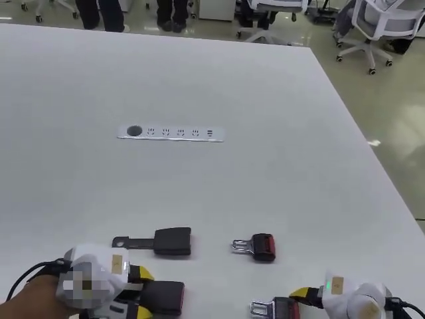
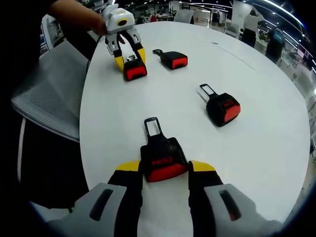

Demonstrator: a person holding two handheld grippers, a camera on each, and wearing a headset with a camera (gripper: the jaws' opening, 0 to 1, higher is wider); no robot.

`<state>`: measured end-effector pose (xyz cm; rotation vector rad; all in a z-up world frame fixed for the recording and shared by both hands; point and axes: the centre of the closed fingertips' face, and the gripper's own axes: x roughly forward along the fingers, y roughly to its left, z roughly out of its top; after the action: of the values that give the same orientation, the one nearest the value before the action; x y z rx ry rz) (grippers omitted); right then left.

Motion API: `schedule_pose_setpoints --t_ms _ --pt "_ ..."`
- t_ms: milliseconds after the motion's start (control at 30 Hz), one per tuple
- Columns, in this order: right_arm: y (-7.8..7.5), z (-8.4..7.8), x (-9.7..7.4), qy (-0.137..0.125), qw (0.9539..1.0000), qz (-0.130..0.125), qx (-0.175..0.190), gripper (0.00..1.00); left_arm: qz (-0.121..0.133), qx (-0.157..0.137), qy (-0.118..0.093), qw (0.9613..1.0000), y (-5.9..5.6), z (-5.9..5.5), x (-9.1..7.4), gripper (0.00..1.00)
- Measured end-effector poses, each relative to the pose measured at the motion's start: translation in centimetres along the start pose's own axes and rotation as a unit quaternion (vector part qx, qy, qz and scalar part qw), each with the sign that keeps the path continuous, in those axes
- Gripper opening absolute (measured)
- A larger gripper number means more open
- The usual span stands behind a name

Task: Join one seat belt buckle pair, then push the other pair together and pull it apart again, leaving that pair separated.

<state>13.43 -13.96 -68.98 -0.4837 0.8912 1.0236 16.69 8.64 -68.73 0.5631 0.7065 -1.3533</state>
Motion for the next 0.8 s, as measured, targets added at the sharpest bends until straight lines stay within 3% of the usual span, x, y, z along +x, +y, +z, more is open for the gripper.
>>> schedule_pose_setpoints --t_ms 33,100,167,367,500,567,700,800 --pt "-0.2 0.0 0.2 0.000 1.0000 0.000 -0.001 0.34 0.000 -0.001 -0.001 1.0000 -0.1 0.2 -0.1 0.33" --pt "-0.5 0.2 0.5 0.001 1.0000 0.001 -0.005 0.34 -0.001 -0.001 0.000 1.0000 0.2 -0.4 0.1 0.33" --pt "-0.5 0.3 0.7 0.002 0.9999 0.008 -0.009 0.34 -0.002 0.000 0.002 1.0000 -0.2 0.4 -0.1 0.33" --pt "-0.7 0.6 0.9 0.002 0.9997 0.015 -0.018 0.34 -0.002 -0.006 0.000 1.0000 0.2 -0.4 0.1 0.33" --pt "-0.7 1.0 0.9 -0.004 0.9997 0.015 -0.020 0.34 -0.002 -0.009 0.000 1.0000 -0.1 0.3 -0.2 0.33" --pt "-0.8 1.0 1.0 -0.006 0.9996 0.018 -0.022 0.34 -0.002 -0.012 0.000 0.9999 0.2 -0.4 0.1 0.33" --pt "-0.8 1.2 1.1 -0.011 0.9995 0.018 -0.022 0.34 0.000 -0.016 0.000 0.9999 0.4 -0.6 0.1 0.33" --pt "-0.6 1.7 1.2 -0.014 0.9994 0.020 -0.024 0.34 0.001 -0.017 0.001 0.9999 0.2 -0.1 0.0 0.33"
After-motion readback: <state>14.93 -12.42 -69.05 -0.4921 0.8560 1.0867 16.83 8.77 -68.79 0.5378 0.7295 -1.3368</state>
